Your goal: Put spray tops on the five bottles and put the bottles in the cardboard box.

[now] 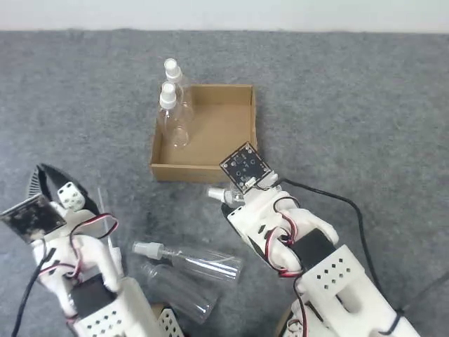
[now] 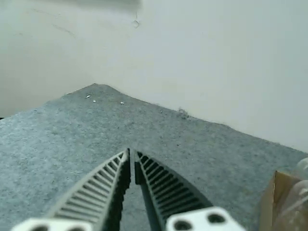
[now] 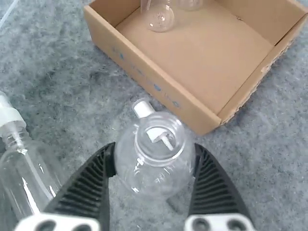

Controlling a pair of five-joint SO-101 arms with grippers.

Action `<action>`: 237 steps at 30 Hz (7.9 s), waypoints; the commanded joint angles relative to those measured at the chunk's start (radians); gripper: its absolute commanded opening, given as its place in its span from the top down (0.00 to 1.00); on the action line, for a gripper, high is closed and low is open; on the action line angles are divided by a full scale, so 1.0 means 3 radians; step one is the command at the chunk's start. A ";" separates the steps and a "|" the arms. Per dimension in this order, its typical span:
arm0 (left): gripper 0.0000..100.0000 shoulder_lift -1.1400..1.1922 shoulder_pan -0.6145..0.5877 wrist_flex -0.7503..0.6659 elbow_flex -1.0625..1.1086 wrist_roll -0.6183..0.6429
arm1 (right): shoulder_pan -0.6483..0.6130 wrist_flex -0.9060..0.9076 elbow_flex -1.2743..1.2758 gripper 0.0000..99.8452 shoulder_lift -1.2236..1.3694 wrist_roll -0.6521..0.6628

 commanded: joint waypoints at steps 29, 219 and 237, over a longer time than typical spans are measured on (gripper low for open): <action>0.99 0.2107 0.0210 0.1514 -0.1788 -0.1233 | 0.0217 -0.0202 0.0036 0.95 -0.0115 -0.0005; 0.85 0.5984 -0.0813 0.2987 -0.2862 -0.6414 | 0.0222 -0.0202 0.0041 0.95 -0.0115 0.0138; 0.91 0.5984 -0.0818 0.1964 -0.2084 -0.6306 | 0.0222 -0.0202 0.0041 0.95 -0.0115 0.0138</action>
